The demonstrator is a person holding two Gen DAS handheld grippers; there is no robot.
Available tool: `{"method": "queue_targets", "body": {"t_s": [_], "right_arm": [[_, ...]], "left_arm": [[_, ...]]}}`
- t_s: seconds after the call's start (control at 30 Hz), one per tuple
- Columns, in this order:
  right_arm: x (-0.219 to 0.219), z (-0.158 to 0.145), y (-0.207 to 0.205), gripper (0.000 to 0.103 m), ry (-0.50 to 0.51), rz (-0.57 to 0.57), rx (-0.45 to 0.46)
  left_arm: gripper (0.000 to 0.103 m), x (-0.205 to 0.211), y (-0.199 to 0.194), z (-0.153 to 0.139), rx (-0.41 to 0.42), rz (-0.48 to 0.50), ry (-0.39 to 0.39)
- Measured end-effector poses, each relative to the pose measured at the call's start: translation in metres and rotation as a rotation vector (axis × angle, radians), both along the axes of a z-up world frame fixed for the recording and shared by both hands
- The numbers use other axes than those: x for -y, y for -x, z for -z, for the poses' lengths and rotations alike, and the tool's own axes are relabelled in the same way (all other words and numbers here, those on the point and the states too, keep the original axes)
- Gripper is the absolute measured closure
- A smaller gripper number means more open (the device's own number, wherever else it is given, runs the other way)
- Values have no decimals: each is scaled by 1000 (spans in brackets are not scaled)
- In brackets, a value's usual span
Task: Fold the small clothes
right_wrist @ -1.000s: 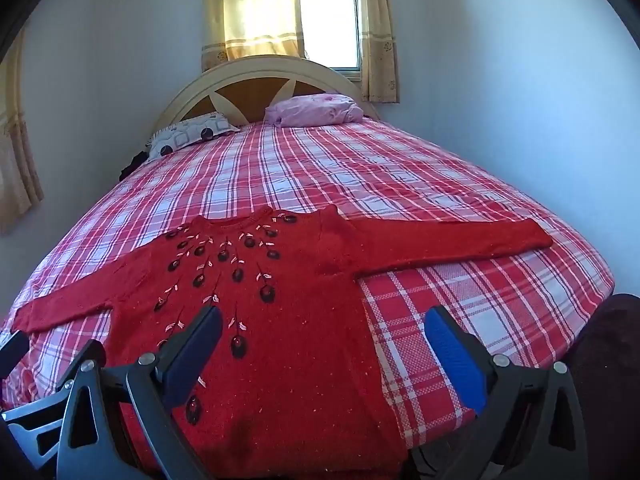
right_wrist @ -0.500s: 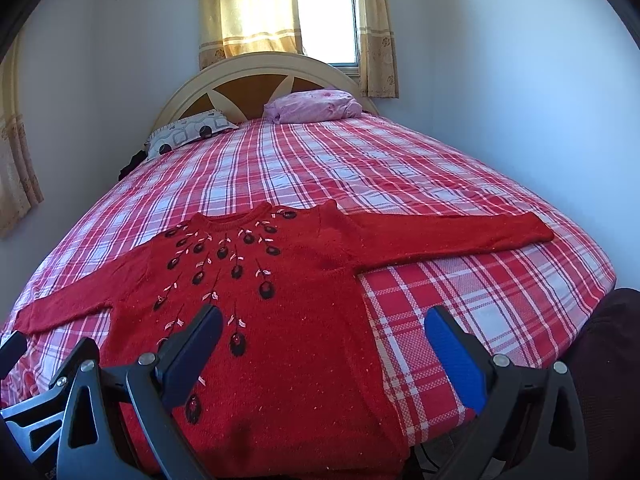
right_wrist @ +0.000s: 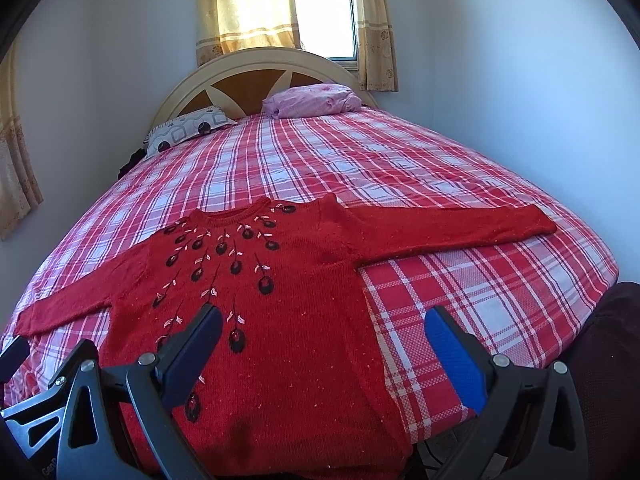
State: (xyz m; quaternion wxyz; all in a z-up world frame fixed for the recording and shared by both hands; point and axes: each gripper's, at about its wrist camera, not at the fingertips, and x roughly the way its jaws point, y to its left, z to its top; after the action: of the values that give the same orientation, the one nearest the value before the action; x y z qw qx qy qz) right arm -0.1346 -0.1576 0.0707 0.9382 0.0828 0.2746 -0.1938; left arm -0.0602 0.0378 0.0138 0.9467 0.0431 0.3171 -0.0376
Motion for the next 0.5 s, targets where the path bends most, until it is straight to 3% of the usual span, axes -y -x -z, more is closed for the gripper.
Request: {"method": "queue_targets", "body": {"t_s": [0.2, 0.5], "right_arm": [[0, -5, 4, 2, -55, 0, -29], [2, 0, 1, 2, -27, -2, -5]], "left_arm": [[0, -1, -2, 1, -3, -8, -14], [0, -2, -5, 5, -15, -19, -20]]}}
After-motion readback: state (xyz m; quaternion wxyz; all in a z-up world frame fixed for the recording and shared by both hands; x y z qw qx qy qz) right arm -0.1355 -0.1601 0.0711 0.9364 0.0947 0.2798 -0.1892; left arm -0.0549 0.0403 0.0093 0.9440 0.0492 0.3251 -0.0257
